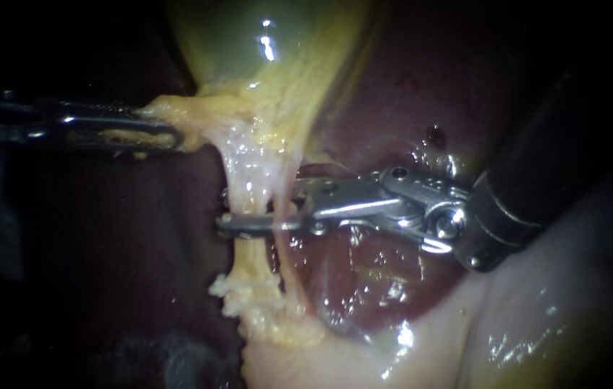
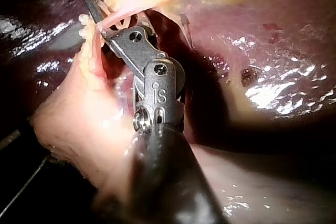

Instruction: Clipping third clip left tube

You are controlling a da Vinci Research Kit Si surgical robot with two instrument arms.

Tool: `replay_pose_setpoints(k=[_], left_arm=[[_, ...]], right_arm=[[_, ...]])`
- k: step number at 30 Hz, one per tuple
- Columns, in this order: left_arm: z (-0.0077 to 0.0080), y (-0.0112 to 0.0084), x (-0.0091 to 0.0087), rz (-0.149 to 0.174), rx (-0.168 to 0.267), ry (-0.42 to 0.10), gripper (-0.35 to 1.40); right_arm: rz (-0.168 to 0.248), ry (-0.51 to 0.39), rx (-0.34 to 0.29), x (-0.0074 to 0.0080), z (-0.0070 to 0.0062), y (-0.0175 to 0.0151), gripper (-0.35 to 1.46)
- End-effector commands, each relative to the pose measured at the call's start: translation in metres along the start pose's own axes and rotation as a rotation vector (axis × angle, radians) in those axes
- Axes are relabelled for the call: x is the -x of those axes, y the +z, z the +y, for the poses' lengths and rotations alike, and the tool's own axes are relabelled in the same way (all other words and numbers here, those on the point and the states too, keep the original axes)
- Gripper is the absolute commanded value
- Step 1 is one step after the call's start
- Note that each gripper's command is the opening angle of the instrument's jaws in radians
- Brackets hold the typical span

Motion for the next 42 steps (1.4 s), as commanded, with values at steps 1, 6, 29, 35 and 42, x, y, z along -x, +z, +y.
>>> replay_pose_setpoints(k=[1,6,29,35,42], left_arm=[[0.0,0.0,0.0,0.0,0.0,0.0,-0.35],[0.0,-0.0001,0.0,0.0,0.0,0.0,-0.35],[0.0,-0.0002,0.0,0.0,0.001,0.0,-0.35],[0.0001,-0.0002,0.0,0.0,0.001,0.0,-0.35],[0.0001,-0.0002,0.0,0.0,0.001,0.0,-0.35]], right_arm=[[0.0,0.003,0.001,0.0001,0.0,-0.0001,0.36],[-0.001,0.014,-0.001,0.0005,0.0005,-0.0012,0.41],[-0.027,0.021,0.003,0.0008,0.0013,-0.009,0.44],[-0.026,0.035,-0.001,-0.0003,0.0007,-0.01,0.44],[-0.026,0.037,-0.008,-0.0011,-0.0012,-0.0094,0.44]])
